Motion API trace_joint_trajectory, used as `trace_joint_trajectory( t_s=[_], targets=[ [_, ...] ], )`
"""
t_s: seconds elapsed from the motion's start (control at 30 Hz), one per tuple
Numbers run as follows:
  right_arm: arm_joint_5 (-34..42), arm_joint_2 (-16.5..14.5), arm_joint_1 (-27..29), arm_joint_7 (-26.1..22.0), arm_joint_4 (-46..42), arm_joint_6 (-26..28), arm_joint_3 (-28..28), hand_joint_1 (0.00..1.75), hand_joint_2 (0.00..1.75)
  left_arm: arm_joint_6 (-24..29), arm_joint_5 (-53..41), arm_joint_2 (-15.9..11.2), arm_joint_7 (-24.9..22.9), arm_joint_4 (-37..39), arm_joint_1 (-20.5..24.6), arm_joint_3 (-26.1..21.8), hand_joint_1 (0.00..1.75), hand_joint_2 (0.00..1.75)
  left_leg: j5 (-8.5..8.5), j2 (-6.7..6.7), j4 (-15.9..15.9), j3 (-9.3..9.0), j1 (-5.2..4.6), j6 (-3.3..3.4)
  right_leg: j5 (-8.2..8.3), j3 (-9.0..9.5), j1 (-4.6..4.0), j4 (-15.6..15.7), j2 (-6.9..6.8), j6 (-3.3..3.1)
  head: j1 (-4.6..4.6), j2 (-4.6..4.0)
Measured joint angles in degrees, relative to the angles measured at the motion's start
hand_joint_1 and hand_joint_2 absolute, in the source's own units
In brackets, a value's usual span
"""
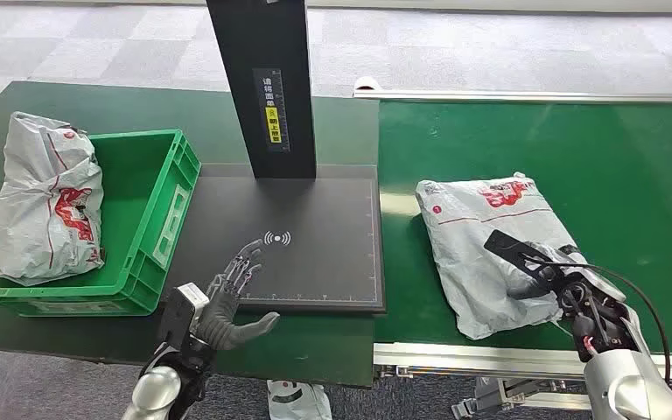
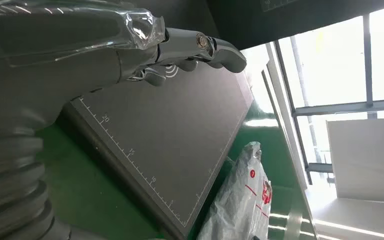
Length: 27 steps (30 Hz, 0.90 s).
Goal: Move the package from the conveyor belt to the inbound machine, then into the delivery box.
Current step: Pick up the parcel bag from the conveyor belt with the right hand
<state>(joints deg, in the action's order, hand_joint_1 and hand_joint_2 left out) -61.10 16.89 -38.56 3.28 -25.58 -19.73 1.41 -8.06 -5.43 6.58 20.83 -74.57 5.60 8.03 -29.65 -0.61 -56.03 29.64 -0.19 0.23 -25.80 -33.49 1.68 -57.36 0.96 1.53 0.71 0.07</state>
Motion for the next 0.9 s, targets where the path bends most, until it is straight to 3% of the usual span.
trace_joint_trajectory(
  t_s=[0.23,0.8,0.83,0.9],
  targets=[
    [0.8,0.5,-2.0,-0.2,4.1,-5.2,1.9,0.0,1.75,0.7,0.3,-0.5,0.2,1.9,0.9,0.9,0.0,1.75,0.0,-0.01,0.0,-0.01,-0.01,0.0,0.0,0.02,0.01,0.0,-0.01,0.0,0.0,0.0],
    [1.0,0.7,-2.7,-1.2,6.1,-5.3,3.8,0.0,1.75,1.1,0.8,-1.4,0.4,3.7,1.5,1.9,0.0,1.75,0.0,-0.02,0.0,-0.03,-0.01,0.01,0.0,0.07,0.01,0.0,-0.03,0.01,0.01,0.0],
    [0.9,0.7,-2.7,-1.4,6.1,-4.9,3.9,0.14,1.75,1.2,0.9,-1.5,0.5,3.7,1.5,1.9,0.0,1.75,0.0,-0.02,0.0,-0.03,-0.01,0.01,0.0,0.08,0.01,0.0,-0.03,0.01,0.01,0.0],
    [0.7,0.7,-2.7,-2.5,6.1,-4.3,4.4,1.02,1.75,1.5,1.2,-1.7,0.5,3.7,1.4,1.9,0.0,1.75,0.0,-0.02,0.0,-0.03,-0.01,0.01,0.0,0.08,0.01,0.0,-0.03,0.0,0.01,0.0]
  ],
)
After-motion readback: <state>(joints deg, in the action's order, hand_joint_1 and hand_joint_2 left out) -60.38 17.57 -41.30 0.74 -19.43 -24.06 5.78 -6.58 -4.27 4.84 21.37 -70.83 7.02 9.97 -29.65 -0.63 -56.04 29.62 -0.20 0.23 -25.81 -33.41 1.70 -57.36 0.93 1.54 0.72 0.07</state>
